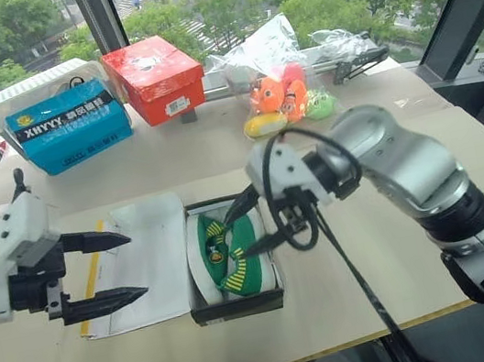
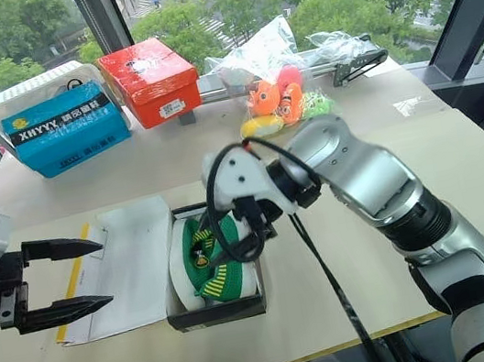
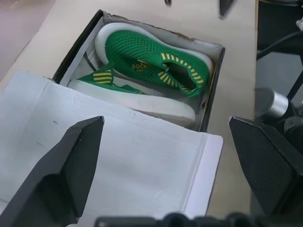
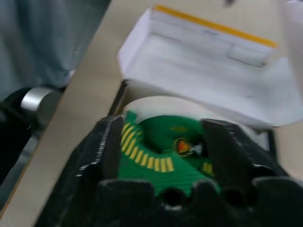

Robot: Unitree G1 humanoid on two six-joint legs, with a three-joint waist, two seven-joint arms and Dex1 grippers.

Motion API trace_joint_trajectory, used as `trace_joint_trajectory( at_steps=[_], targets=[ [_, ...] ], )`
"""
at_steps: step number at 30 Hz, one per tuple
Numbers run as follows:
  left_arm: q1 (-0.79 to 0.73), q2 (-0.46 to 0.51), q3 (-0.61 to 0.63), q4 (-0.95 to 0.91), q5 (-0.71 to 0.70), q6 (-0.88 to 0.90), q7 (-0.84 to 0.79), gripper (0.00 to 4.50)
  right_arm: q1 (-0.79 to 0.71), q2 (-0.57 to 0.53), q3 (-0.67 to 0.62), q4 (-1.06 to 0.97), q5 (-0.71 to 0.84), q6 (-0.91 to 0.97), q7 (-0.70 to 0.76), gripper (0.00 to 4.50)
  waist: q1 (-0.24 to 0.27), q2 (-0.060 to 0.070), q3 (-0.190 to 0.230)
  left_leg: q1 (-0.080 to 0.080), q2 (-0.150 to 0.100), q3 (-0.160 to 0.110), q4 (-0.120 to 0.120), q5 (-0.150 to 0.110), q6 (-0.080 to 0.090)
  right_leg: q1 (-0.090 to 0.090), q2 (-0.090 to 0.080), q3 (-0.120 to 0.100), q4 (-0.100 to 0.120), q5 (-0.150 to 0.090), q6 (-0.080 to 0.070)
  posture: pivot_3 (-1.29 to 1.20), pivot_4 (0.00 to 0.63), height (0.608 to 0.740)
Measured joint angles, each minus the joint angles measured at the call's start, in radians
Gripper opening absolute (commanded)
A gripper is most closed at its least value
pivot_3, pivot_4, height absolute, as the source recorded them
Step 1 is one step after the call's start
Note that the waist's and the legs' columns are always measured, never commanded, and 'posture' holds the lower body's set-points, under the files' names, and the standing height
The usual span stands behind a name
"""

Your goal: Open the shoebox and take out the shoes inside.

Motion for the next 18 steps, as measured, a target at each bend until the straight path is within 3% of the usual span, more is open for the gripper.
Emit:
trace_joint_trajectory(
  at_steps=[1,4,14,18],
  targets=[
    [-0.006,0.000,-0.012,0.004,0.003,-0.009,-0.001,4.50,0.000,0.004,0.029,0.027,-0.032,-0.037,0.011,4.48,0.000,0.000,0.000,0.000,0.000,0.000,0.000,0.000,0.000,0.000,0.000,0.000,0.000,0.000,0.000,0.00,0.150,0.740],
    [-0.019,0.000,-0.043,0.016,0.010,-0.017,-0.002,4.50,0.000,0.035,0.109,0.143,-0.124,-0.157,0.042,4.48,0.000,0.000,0.000,-0.002,0.000,0.000,0.001,0.000,0.000,-0.002,0.000,0.000,0.001,0.000,0.000,0.00,0.150,0.740],
    [-0.011,-0.006,-0.034,-0.020,0.017,-0.006,0.003,4.50,-0.042,0.110,0.185,0.361,-0.230,-0.393,0.192,4.48,0.002,0.000,0.000,-0.003,0.000,0.000,0.001,0.003,-0.005,-0.002,0.000,0.000,0.001,0.000,0.000,0.00,0.150,0.740],
    [-0.002,-0.012,-0.024,-0.045,0.002,0.011,0.011,4.50,-0.045,0.129,0.198,0.402,-0.239,-0.447,0.207,3.47,0.002,0.000,0.000,0.002,0.000,0.000,0.001,0.001,-0.001,0.001,0.001,0.000,0.001,0.000,0.000,0.00,0.150,0.740]
  ],
)
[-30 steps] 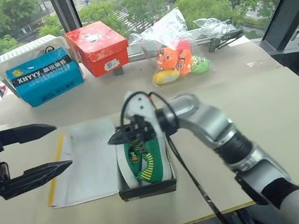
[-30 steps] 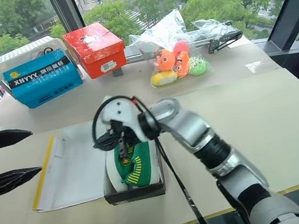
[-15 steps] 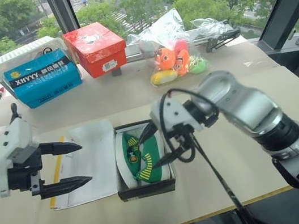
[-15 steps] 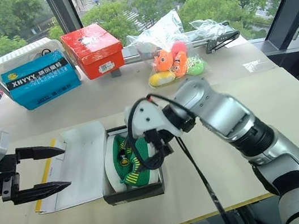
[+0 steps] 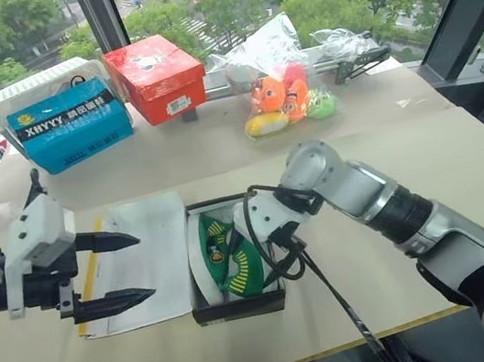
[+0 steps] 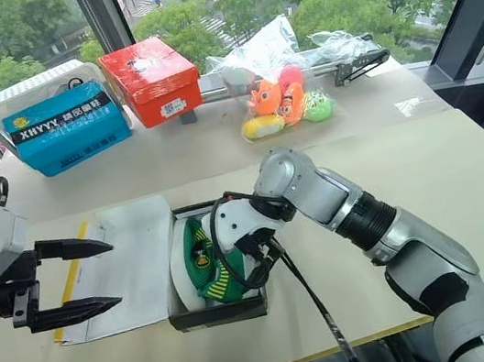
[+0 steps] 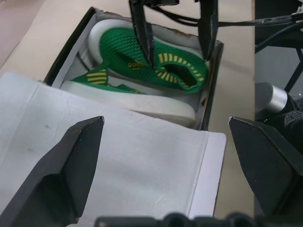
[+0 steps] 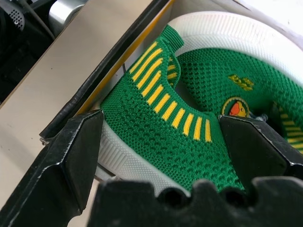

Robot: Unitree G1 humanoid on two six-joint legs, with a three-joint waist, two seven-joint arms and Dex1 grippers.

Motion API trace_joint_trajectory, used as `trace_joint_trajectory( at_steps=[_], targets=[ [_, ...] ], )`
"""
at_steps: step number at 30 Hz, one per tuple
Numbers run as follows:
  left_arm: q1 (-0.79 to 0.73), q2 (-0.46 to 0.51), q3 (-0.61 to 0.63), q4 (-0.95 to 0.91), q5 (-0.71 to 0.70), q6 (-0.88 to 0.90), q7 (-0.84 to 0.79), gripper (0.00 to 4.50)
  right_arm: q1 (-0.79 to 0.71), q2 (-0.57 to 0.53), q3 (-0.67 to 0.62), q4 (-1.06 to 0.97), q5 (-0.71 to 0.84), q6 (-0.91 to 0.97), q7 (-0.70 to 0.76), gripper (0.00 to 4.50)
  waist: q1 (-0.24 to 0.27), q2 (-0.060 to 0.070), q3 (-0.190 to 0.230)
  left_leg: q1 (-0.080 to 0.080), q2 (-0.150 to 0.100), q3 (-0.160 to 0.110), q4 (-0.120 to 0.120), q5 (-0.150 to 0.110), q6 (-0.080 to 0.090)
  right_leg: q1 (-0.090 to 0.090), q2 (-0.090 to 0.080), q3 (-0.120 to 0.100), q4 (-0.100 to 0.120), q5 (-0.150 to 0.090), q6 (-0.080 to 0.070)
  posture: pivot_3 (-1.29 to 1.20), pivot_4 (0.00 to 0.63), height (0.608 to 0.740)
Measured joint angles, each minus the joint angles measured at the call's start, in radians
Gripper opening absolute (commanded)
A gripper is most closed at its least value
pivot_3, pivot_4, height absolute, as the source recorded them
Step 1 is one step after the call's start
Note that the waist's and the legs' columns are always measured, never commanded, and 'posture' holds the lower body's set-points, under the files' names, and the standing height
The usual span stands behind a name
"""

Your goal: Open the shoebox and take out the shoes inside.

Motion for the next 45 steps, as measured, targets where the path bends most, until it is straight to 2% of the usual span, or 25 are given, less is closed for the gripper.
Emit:
trace_joint_trajectory(
  at_steps=[9,11,19,25,31,33,40,43,45],
  targets=[
    [0.022,-0.015,0.030,-0.029,-0.007,0.019,0.023,4.50,-0.008,0.038,0.026,0.089,-0.039,-0.069,0.004,0.43,0.002,0.000,0.000,0.009,0.001,0.000,0.000,0.001,-0.001,0.006,0.002,0.000,0.002,0.002,-0.004,0.00,0.150,0.740],
    [0.028,-0.016,0.030,-0.029,-0.005,0.018,0.024,4.50,-0.008,0.039,0.026,0.098,-0.049,-0.092,0.004,0.01,0.004,0.000,0.000,0.012,0.002,0.000,0.000,0.001,-0.001,0.010,0.003,0.000,0.002,0.003,-0.004,0.00,0.150,0.740],
    [0.044,-0.011,-0.001,-0.026,0.049,-0.008,0.021,4.50,-0.008,0.055,0.007,0.076,0.004,-0.144,0.004,0.01,0.003,0.000,0.000,0.011,0.004,0.000,0.000,0.001,-0.001,0.009,0.005,0.000,0.001,0.003,-0.005,0.00,0.150,0.740],
    [0.036,-0.011,-0.008,-0.026,0.048,-0.008,0.021,4.50,-0.092,0.134,-0.145,0.079,0.220,0.046,0.003,0.01,0.000,0.000,0.001,0.004,0.009,0.000,0.000,0.002,-0.005,0.000,0.011,0.000,0.001,0.006,-0.009,0.00,0.150,0.740],
    [0.031,-0.011,-0.008,-0.027,0.046,-0.007,0.021,4.50,-0.094,0.181,-0.216,0.116,0.247,0.115,-0.032,0.01,0.002,0.000,0.001,0.002,0.011,0.000,0.000,0.002,-0.006,-0.001,0.012,0.000,0.001,0.007,-0.011,0.00,0.150,0.740],
    [0.027,-0.011,-0.008,-0.026,0.044,-0.007,0.021,4.50,-0.066,0.187,-0.224,0.099,0.227,0.104,-0.071,0.01,0.002,0.000,0.001,0.003,0.011,0.000,0.000,0.002,-0.006,-0.001,0.012,0.000,0.001,0.007,-0.011,0.00,0.150,0.740],
    [0.018,0.007,-0.008,-0.025,0.034,0.000,0.014,4.50,0.087,0.096,-0.102,0.071,-0.147,-0.229,-0.279,0.01,0.004,0.000,0.001,0.004,0.011,0.001,0.000,0.003,-0.008,0.000,0.013,0.000,0.002,0.007,-0.011,0.00,0.150,0.740],
    [0.001,0.018,-0.008,-0.023,0.031,0.001,0.009,4.50,0.126,0.104,-0.102,0.039,-0.157,-0.235,-0.303,0.01,-0.005,0.000,0.001,0.008,0.013,0.002,0.000,0.003,-0.008,0.003,0.015,0.000,0.002,0.008,-0.013,0.00,0.150,0.740],
    [-0.002,0.024,-0.008,-0.019,0.031,0.001,0.003,4.50,0.144,0.106,-0.131,0.010,-0.113,-0.152,-0.288,0.01,-0.007,0.000,0.001,0.010,0.014,0.002,0.000,0.003,-0.008,0.005,0.015,0.000,0.002,0.008,-0.013,0.00,0.150,0.740]
  ],
)
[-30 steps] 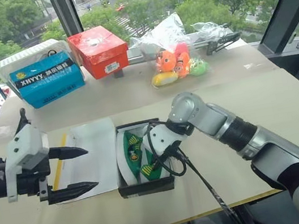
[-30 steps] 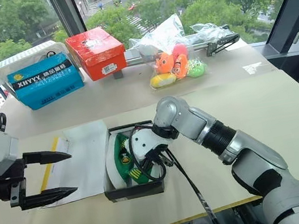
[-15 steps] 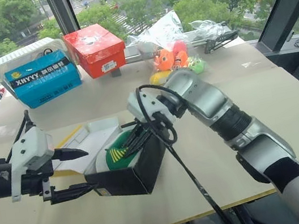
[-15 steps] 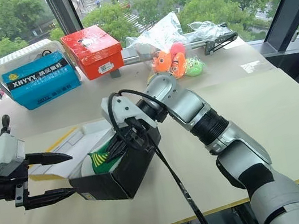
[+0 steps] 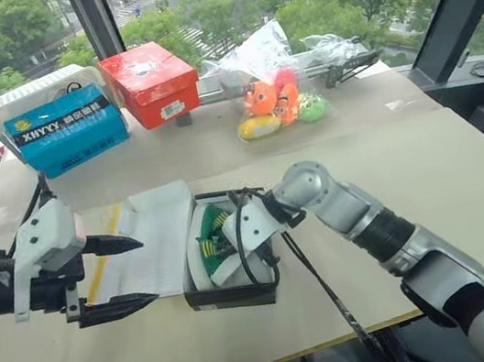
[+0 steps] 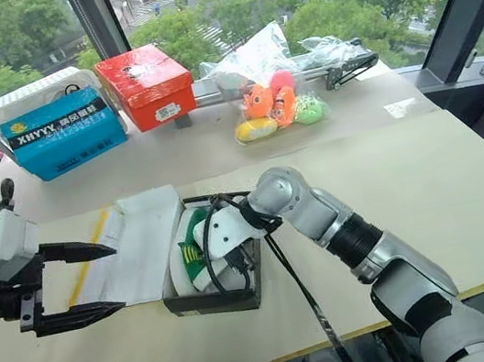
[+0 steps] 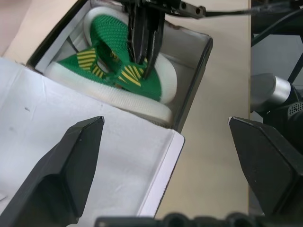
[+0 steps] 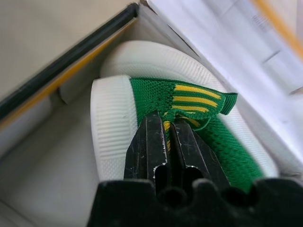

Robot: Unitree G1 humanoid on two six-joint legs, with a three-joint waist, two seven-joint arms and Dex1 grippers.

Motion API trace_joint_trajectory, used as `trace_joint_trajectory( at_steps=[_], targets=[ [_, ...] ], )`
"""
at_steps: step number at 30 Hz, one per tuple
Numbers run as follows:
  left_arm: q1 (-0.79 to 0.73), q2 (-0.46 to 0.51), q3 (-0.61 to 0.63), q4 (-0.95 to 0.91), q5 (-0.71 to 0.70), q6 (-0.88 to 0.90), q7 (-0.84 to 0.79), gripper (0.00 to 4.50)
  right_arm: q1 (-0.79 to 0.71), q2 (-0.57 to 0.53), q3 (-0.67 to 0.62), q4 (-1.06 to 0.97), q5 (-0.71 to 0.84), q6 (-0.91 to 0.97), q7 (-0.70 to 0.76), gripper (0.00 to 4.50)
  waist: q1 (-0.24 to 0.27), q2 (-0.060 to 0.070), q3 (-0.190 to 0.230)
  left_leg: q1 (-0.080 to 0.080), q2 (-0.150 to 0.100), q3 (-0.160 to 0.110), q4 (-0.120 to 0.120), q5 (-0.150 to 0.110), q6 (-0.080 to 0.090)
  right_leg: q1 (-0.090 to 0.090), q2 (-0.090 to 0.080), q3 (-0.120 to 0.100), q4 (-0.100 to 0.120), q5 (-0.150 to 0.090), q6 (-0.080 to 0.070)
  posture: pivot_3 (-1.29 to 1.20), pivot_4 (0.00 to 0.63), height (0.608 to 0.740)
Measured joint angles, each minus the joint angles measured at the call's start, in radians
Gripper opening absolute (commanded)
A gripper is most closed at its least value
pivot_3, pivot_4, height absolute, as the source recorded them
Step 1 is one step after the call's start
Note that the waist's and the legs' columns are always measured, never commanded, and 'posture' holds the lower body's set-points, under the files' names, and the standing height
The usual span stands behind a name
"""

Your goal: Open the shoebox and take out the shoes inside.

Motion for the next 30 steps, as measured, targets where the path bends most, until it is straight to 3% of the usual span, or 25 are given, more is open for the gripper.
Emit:
trace_joint_trajectory(
  at_steps=[10,18,24,30],
  targets=[
    [-0.043,0.004,-0.048,0.026,0.001,-0.004,-0.006,4.50,-0.086,0.025,-0.224,-0.068,0.304,0.386,0.054,0.01,0.005,0.000,0.000,-0.007,0.001,0.000,0.000,0.000,0.000,-0.006,0.000,0.000,-0.002,0.000,0.000,0.00,0.150,0.740],
    [-0.044,0.004,-0.049,0.026,-0.001,0.000,-0.010,4.50,-0.137,0.042,-0.485,-0.230,0.705,0.793,-0.068,0.01,0.010,0.001,0.001,-0.013,0.001,0.000,0.000,0.000,0.000,-0.011,-0.001,-0.001,-0.002,0.000,0.000,0.00,0.150,0.740],
    [-0.063,0.004,-0.070,0.039,0.000,-0.004,-0.014,4.50,-0.230,0.009,-0.750,-0.208,0.893,0.891,-0.260,0.01,0.011,0.000,0.001,-0.009,0.001,0.000,0.000,0.000,0.000,-0.007,-0.001,-0.001,-0.002,0.000,0.000,0.00,0.150,0.740],
    [-0.116,0.006,-0.137,0.074,0.004,-0.028,-0.024,4.50,-0.229,-0.097,-0.817,-0.167,0.885,0.887,-0.364,0.01,0.010,0.001,0.001,-0.012,0.001,0.000,0.000,0.000,0.001,-0.010,-0.001,-0.001,-0.001,0.000,0.000,0.00,0.150,0.740]
  ],
)
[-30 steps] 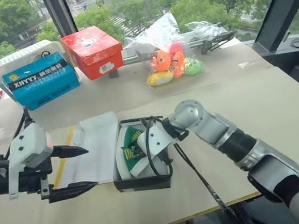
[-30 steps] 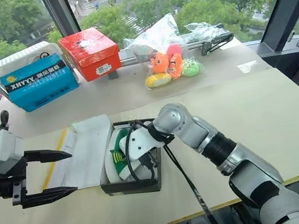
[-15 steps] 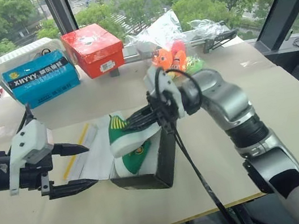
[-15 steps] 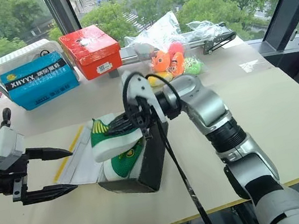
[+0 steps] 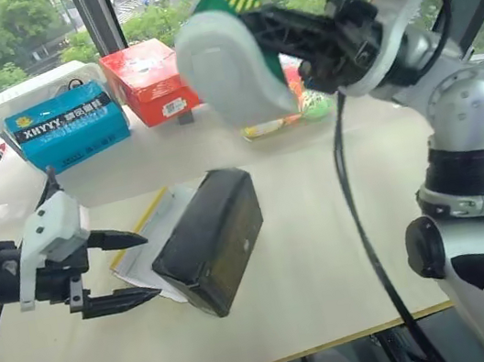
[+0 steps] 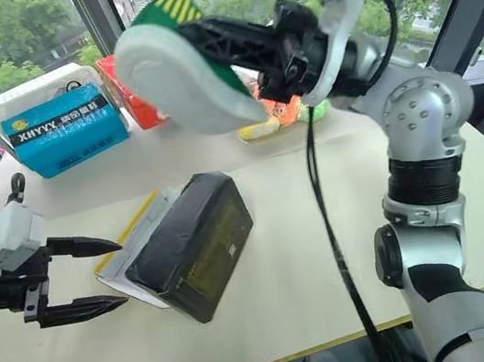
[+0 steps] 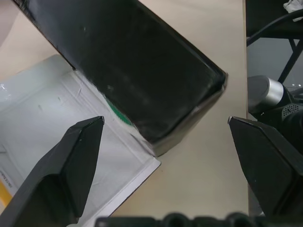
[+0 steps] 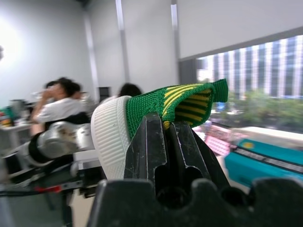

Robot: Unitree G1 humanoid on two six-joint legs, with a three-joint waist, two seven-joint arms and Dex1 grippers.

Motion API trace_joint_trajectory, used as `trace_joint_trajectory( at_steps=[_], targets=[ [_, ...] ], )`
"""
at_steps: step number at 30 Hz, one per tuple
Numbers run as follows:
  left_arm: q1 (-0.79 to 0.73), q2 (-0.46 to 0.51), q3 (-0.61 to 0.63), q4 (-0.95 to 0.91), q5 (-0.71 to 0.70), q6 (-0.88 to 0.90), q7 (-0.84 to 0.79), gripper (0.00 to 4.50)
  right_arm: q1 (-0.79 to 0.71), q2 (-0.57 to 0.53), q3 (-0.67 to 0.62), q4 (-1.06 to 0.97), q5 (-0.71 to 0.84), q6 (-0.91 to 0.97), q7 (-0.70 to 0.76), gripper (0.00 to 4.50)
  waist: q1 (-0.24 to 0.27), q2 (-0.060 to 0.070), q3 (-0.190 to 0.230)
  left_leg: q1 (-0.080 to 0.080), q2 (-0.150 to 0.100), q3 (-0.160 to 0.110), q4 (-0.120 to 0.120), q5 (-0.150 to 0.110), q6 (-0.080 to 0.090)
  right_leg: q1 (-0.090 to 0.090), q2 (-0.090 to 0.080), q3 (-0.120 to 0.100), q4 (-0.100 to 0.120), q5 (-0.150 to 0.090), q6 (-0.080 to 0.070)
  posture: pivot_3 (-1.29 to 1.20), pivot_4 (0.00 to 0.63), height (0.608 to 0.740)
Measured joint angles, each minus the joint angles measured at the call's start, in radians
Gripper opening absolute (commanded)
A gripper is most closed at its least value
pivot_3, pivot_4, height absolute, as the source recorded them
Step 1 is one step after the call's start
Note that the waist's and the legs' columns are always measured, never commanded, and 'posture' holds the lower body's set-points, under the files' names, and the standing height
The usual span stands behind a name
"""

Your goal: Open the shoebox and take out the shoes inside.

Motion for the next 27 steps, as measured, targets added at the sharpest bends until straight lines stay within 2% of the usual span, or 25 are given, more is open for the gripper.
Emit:
trace_joint_trajectory(
  at_steps=[2,5,8,13,14,15,18,20,24,26,27],
  targets=[
    [-0.014,0.004,-0.014,0.009,0.002,-0.002,-0.002,4.50,0.014,-0.095,0.037,-0.006,-0.075,-0.054,0.005,0.01,0.001,0.000,0.000,-0.001,0.000,0.000,0.000,0.000,0.000,-0.001,0.000,0.000,0.000,0.000,0.000,0.00,0.150,0.740],
    [-0.026,0.011,-0.029,0.027,0.006,-0.003,-0.014,4.50,0.101,-0.320,0.181,0.030,-0.376,-0.245,-0.004,0.01,0.006,-0.001,0.000,0.000,-0.001,0.002,0.000,-0.001,0.001,0.001,0.000,-0.001,-0.002,0.000,0.001,0.00,0.150,0.740],
    [-0.044,0.011,-0.043,0.034,0.011,-0.006,-0.020,4.50,0.191,-0.370,0.301,0.117,-0.593,-0.397,-0.041,0.01,0.000,-0.001,0.000,0.001,-0.001,0.006,0.000,0.000,0.001,0.002,0.000,0.000,-0.001,0.000,0.001,0.00,0.150,0.740],
    [-0.077,0.011,-0.065,0.035,0.012,-0.022,-0.025,4.50,0.300,-0.356,0.467,0.298,-0.850,-0.642,-0.116,0.01,-0.018,0.000,0.001,0.002,0.001,0.013,0.000,0.000,0.001,0.001,0.000,0.003,0.001,0.000,0.001,0.00,0.150,0.740],
    [-0.079,0.011,-0.066,0.036,0.012,-0.023,-0.027,4.50,0.311,-0.349,0.489,0.343,-0.893,-0.687,-0.140,0.71,-0.019,0.000,0.001,0.002,0.001,0.015,0.000,0.000,0.002,0.001,0.000,0.003,0.001,0.000,0.001,0.00,0.150,0.740],
    [-0.079,0.011,-0.066,0.038,0.012,-0.023,-0.029,4.50,0.318,-0.340,0.506,0.385,-0.930,-0.730,-0.166,0.86,-0.020,0.000,0.001,0.002,0.001,0.015,0.000,0.000,0.002,0.001,0.000,0.003,0.001,0.000,0.001,0.00,0.150,0.740],
    [-0.080,0.012,-0.068,0.042,0.012,-0.023,-0.032,4.50,0.342,-0.329,0.524,0.461,-1.002,-0.828,-0.201,1.86,-0.020,0.000,0.001,0.001,0.001,0.016,0.000,0.000,0.002,0.001,0.001,0.003,0.000,0.000,0.001,0.00,0.150,0.740],
    [-0.080,0.012,-0.068,0.042,0.012,-0.023,-0.034,4.50,0.372,-0.330,0.519,0.437,-0.994,-0.834,-0.168,2.53,-0.020,-0.001,0.001,0.001,0.002,0.016,0.000,0.000,0.002,0.001,0.001,0.003,0.000,0.000,0.001,0.00,0.150,0.740],
    [-0.082,0.016,-0.069,0.045,0.012,-0.023,-0.038,4.50,0.438,-0.377,0.497,0.278,-0.928,-0.726,-0.016,4.07,-0.019,0.000,0.002,0.001,0.002,0.016,0.003,-0.001,0.002,0.002,0.001,0.003,0.000,0.000,0.002,0.00,0.150,0.740],
    [-0.082,0.016,-0.069,0.046,0.013,-0.023,-0.039,4.50,0.438,-0.414,0.462,0.197,-0.890,-0.656,0.044,4.48,-0.017,0.000,0.002,0.002,0.002,0.016,0.004,-0.001,0.002,0.003,0.001,0.003,0.000,0.000,0.002,0.00,0.150,0.740],
    [-0.082,0.016,-0.069,0.049,0.013,-0.023,-0.039,4.50,0.430,-0.429,0.435,0.150,-0.855,-0.594,0.072,4.48,-0.018,0.000,0.002,0.003,0.002,0.016,0.004,-0.001,0.003,0.004,0.001,0.003,0.000,0.000,0.002,0.00,0.150,0.740]
  ],
)
